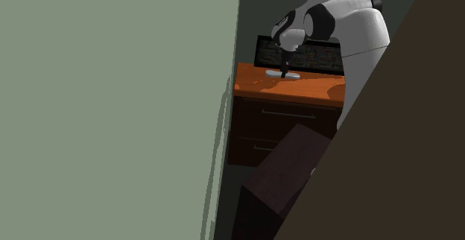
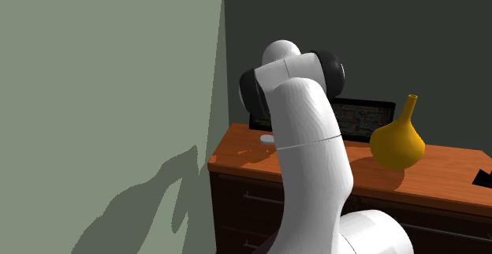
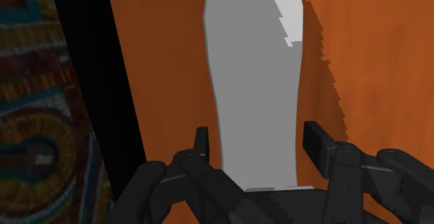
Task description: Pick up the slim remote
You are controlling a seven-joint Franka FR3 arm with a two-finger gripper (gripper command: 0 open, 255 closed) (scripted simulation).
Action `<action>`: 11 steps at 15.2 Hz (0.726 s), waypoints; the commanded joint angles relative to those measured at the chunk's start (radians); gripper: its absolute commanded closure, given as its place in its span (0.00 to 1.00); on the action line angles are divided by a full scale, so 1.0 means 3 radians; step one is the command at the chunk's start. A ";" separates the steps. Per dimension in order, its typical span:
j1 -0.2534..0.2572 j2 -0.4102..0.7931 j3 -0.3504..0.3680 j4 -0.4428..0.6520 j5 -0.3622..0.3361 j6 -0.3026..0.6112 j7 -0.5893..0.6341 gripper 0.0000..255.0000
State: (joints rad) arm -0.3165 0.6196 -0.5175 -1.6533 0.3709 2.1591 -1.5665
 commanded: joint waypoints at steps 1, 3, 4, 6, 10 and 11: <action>0.0000 0.0004 0.0000 -0.0002 0.0001 0.0000 0.0002 1.00; 0.0000 0.0001 -0.0001 -0.0003 0.0000 -0.0001 0.0002 1.00; 0.0006 -0.0024 -0.0011 0.0005 -0.0015 -0.0032 0.0010 1.00; 0.0018 -0.0071 -0.0030 0.0024 -0.0043 -0.0095 0.0027 1.00; 0.0038 -0.0161 -0.0067 0.0072 -0.0097 -0.0223 0.0061 1.00; 0.0043 -0.0182 -0.0076 0.0086 -0.0110 -0.0256 0.0069 1.00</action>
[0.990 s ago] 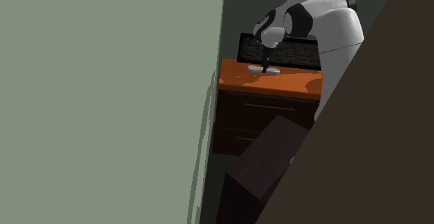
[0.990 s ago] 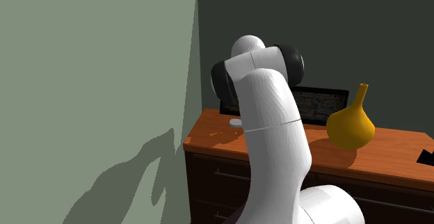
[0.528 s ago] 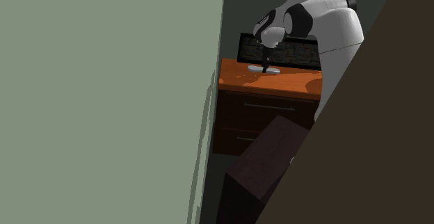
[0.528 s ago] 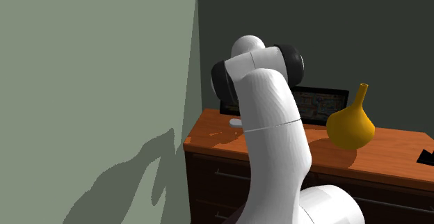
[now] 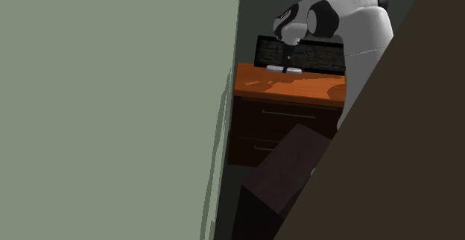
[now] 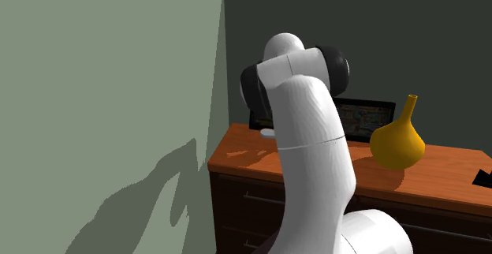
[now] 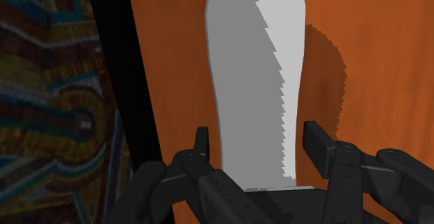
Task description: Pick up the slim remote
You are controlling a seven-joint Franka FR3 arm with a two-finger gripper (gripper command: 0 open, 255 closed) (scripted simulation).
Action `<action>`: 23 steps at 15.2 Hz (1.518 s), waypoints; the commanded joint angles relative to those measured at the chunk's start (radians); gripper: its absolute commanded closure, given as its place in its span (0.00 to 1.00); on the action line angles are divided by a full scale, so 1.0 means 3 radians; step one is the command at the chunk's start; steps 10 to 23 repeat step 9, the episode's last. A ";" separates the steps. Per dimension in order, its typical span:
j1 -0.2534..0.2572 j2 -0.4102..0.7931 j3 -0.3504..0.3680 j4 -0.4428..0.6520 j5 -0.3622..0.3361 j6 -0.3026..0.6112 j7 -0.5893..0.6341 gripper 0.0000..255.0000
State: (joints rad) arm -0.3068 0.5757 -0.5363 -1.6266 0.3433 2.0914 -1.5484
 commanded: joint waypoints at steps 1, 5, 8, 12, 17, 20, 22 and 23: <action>0.0015 -0.0056 -0.0021 0.0012 -0.0031 -0.0064 0.0017 1.00; 0.0029 -0.0134 -0.0052 0.0080 -0.0080 -0.0200 0.0049 1.00; 0.0035 -0.0173 -0.0067 0.0122 -0.0106 -0.0275 0.0066 1.00; 0.0035 -0.0172 -0.0066 0.0122 -0.0105 -0.0275 0.0066 1.00; 0.0035 -0.0172 -0.0066 0.0122 -0.0105 -0.0275 0.0066 1.00; 0.0035 -0.0172 -0.0066 0.0122 -0.0105 -0.0275 0.0066 1.00; 0.0035 -0.0172 -0.0066 0.0122 -0.0105 -0.0275 0.0066 1.00; 0.0035 -0.0172 -0.0066 0.0122 -0.0105 -0.0275 0.0066 1.00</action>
